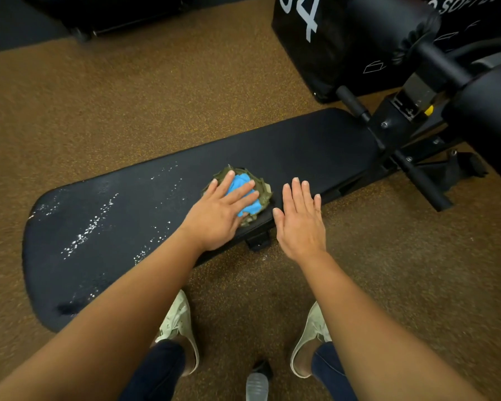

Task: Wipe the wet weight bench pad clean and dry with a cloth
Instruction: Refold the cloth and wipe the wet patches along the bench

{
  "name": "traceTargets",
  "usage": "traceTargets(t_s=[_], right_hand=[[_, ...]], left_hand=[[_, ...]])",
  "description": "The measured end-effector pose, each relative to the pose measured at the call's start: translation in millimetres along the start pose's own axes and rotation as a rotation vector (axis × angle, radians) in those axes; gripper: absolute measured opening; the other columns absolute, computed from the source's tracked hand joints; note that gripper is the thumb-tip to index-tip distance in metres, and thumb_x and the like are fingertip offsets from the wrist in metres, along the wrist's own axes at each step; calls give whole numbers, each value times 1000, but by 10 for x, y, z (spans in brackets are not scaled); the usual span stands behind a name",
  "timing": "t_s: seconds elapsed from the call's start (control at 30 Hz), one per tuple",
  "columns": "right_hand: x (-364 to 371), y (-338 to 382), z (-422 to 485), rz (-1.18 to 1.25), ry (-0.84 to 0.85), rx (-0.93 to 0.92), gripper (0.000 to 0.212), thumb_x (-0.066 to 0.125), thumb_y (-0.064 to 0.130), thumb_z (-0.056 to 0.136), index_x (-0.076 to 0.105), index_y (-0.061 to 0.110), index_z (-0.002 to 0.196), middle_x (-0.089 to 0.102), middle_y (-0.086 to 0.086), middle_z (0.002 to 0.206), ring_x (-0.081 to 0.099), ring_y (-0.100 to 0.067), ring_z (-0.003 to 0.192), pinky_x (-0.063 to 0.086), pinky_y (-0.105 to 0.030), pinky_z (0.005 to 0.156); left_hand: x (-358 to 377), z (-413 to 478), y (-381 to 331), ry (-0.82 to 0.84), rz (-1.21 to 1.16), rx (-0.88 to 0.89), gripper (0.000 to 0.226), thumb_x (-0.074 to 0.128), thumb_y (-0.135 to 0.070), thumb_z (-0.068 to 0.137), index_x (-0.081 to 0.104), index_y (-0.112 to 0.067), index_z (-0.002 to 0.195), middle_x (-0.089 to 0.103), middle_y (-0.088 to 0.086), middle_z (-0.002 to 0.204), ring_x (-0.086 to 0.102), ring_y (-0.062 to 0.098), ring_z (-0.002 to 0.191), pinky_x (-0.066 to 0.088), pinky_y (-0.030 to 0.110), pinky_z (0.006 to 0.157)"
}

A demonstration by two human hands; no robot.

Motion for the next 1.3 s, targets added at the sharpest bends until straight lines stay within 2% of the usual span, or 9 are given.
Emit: traceTargets(t_s=[0.13, 0.3, 0.4, 0.57, 0.7, 0.8, 1.03, 1.17, 1.3], right_hand=[[7, 9, 4, 11, 7, 5, 57, 19, 37, 101, 6, 12, 151, -3, -7, 160, -10, -21, 146, -5, -41, 118], [4, -3, -1, 21, -9, -13, 58, 26, 30, 100, 7, 12, 151, -2, -7, 160, -9, -21, 146, -5, -42, 119], [8, -28, -1, 12, -1, -16, 57, 23, 32, 100, 6, 13, 151, -3, -5, 160, -10, -19, 146, -6, -42, 119], [3, -17, 4, 12, -21, -8, 56, 24, 32, 100, 10, 13, 151, 1, -6, 160, -8, -19, 146, -5, -42, 118], [-6, -20, 29, 26, -34, -9, 56, 29, 26, 99, 14, 13, 151, 5, -7, 160, -6, -20, 147, -3, -45, 119], [-17, -30, 29, 20, -41, -14, 55, 28, 27, 99, 15, 13, 150, 6, -7, 160, -5, -21, 147, -3, -44, 119], [30, -8, 24, 39, -48, 14, 56, 27, 26, 99, 10, 13, 151, 0, -7, 160, -10, -21, 146, -7, -41, 117], [43, -21, 20, 31, -58, 25, 56, 28, 25, 98, 11, 14, 151, 0, -7, 160, -9, -21, 146, -4, -43, 118], [35, -17, 25, 30, -53, 34, 55, 25, 30, 100, 11, 14, 151, 1, -7, 160, -8, -21, 147, -3, -43, 118]], left_hand=[[13, 201, -149, -19, -22, -160, 51, 33, -33, 100, 27, -22, 150, 18, -3, 159, -4, 41, 145, 7, 56, 116], [50, 12, -270, 29, -37, 103, 55, 22, -35, 95, 26, -27, 150, 15, -8, 159, -8, 33, 146, -4, 46, 116], [58, -56, -128, 61, 9, 165, 59, 17, -39, 93, 23, -31, 151, 12, -10, 159, -9, 27, 147, -5, 43, 116], [14, 115, -174, -1, -18, -99, 61, 13, -46, 93, 32, -27, 148, 22, -5, 158, 1, 37, 146, 11, 57, 117], [73, -1, -353, 25, 3, 20, 57, 16, -44, 94, 30, -31, 148, 18, -7, 158, -4, 34, 146, 1, 49, 117], [75, -131, -228, 46, 26, 145, 53, 21, -42, 96, 25, -35, 149, 14, -10, 159, -5, 30, 147, 2, 47, 118], [61, -13, -316, 12, 41, -106, 55, 16, -47, 97, 31, -32, 148, 22, -4, 158, 4, 38, 146, 14, 56, 116], [82, -131, -326, 39, 68, -4, 58, 12, -46, 94, 22, -34, 150, 11, -9, 159, -4, 33, 147, 2, 48, 117], [17, -238, -119, 3, 37, -44, 54, 20, -44, 97, 27, -33, 149, 19, -7, 158, 5, 31, 147, 8, 50, 117]])
Point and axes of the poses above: each hand's wrist, its own z-axis towards the middle knuckle, its own x-axis out of the palm, y = z × x, the point moved 8 cm from there along z, towards the middle knuckle
